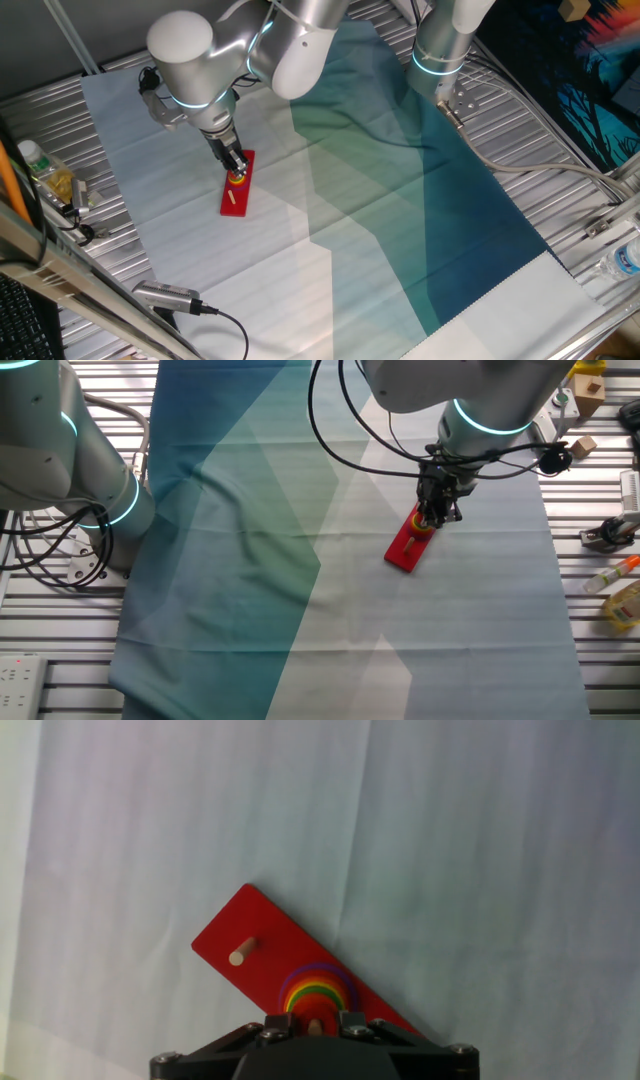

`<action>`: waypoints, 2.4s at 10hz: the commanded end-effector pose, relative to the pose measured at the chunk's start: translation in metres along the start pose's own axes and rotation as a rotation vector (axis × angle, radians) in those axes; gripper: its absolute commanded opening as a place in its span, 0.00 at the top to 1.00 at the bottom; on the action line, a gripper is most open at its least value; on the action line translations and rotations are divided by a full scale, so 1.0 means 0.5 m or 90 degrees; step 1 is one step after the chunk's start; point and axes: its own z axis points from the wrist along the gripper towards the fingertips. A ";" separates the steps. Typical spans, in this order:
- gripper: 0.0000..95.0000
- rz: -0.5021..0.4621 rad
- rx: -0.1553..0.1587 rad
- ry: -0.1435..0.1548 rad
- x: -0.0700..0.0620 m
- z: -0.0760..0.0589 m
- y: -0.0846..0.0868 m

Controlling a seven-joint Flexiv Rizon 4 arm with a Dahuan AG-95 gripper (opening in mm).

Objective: Take out one Hanoi block and throw it aside

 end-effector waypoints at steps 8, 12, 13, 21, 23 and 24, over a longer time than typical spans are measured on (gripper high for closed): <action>1.00 0.003 0.006 0.004 0.007 -0.048 0.006; 1.00 0.012 0.000 0.019 0.016 -0.084 0.014; 1.00 0.017 -0.001 0.021 0.018 -0.089 0.019; 1.00 0.074 -0.001 0.008 0.021 -0.063 0.106; 1.00 0.076 -0.001 0.002 0.018 -0.051 0.107; 1.00 0.079 -0.001 -0.001 0.017 -0.045 0.108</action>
